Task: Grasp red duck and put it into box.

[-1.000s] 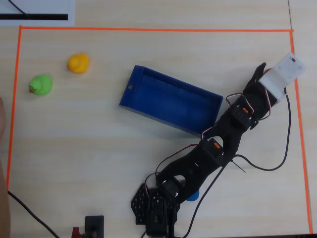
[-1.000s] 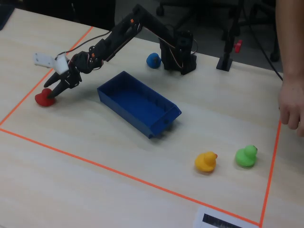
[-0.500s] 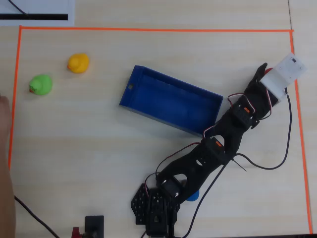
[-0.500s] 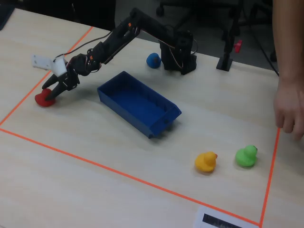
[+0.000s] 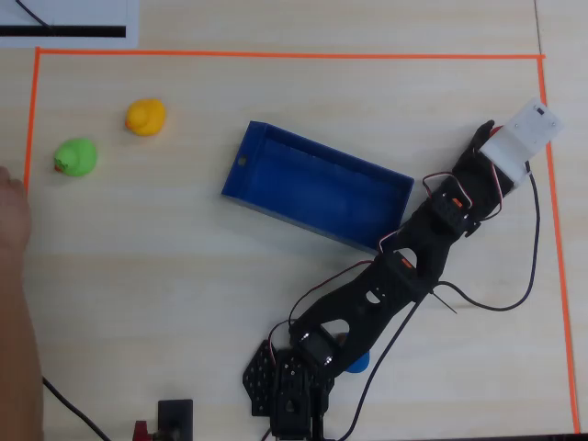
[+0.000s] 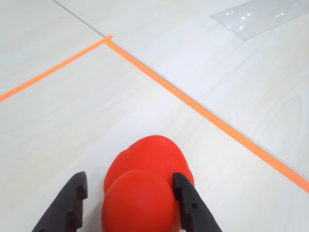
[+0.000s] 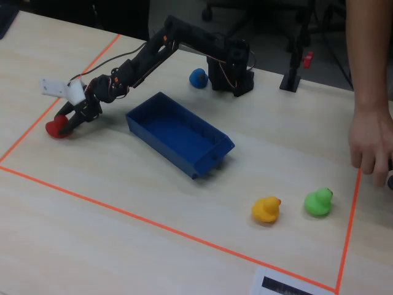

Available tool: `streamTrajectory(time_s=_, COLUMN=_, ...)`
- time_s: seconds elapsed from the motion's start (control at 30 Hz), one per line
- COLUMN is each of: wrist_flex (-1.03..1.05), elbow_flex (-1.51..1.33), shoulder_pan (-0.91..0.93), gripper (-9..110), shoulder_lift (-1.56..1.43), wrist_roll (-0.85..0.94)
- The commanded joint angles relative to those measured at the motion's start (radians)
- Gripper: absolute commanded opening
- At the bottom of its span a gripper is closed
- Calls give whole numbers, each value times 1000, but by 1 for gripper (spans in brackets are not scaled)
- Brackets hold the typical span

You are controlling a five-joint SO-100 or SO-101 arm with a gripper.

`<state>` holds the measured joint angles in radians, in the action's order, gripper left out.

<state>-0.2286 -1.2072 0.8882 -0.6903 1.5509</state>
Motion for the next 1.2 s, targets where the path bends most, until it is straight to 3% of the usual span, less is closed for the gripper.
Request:
streamTrajectory(time_s=0.0, wrist_flex=6, elbow_flex=67, shoulder_pan=9, gripper=20, shoulder_lift=-12, wrist_roll=6)
streamTrajectory(time_s=0.17, wrist_flex=20, elbow_flex=78, shoulder_pan=6, gripper=0, shoulder_lift=-6, wrist_roll=3)
streamTrajectory(time_s=0.57, wrist_flex=91, elbow_flex=80, shoulder_pan=-20, gripper=0, shoulder_lift=-101, wrist_roll=-51)
streamTrajectory(time_s=1.17, wrist_flex=735, elbow_flex=-120, shoulder_pan=-75, gripper=0, shoulder_lift=-683, wrist_roll=-222)
